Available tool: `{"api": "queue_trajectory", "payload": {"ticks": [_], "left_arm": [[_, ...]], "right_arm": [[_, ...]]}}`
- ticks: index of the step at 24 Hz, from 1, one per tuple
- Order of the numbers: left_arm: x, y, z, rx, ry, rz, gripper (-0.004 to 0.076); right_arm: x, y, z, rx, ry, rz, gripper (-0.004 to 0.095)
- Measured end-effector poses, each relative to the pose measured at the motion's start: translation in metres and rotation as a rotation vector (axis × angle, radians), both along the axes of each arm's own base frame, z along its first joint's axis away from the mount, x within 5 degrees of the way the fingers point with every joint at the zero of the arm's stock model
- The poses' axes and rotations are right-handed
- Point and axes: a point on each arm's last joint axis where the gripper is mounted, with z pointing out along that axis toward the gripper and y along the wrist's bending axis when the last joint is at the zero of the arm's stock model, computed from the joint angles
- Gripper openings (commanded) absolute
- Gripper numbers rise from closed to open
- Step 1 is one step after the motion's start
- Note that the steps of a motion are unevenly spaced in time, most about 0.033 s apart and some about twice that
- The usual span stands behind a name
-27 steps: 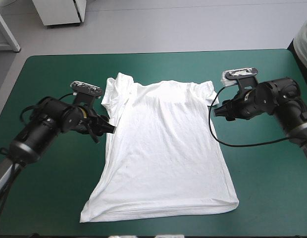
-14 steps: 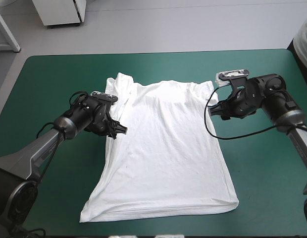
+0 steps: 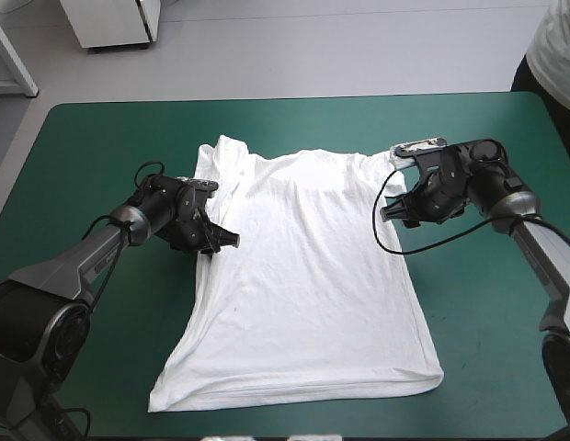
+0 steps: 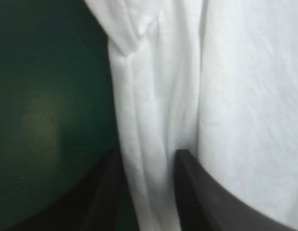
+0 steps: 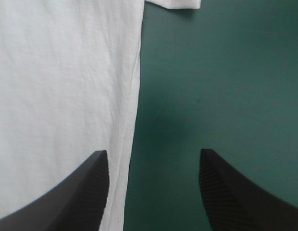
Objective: Fold the cloth
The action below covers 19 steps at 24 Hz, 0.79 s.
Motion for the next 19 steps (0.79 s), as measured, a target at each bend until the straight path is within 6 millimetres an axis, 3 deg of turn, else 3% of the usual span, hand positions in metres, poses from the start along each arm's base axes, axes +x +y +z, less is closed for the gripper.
{"api": "queue_trajectory", "payload": {"ticks": [1,5,14,19], "left_arm": [[0.001,-0.002,-0.004,-0.016,0.018,-0.002,-0.0004],[0.003,-0.006,-0.01,-0.031,0.053,-0.003,-0.0008],[0.004,-0.008,-0.011,-0.035,0.063,-0.033,-0.0008],[0.004,-0.008,-0.011,-0.034,0.063,-0.045,-0.001]], "right_arm": [[0.005,0.002,-0.01,-0.006,0.027,0.007,0.055],[0.023,0.009,-0.038,-0.001,0.1,0.032,0.0594],[0.065,0.021,-0.061,0.021,0.115,0.037,0.0594],[0.076,0.027,-0.087,0.028,0.169,0.044,0.0538]]}}
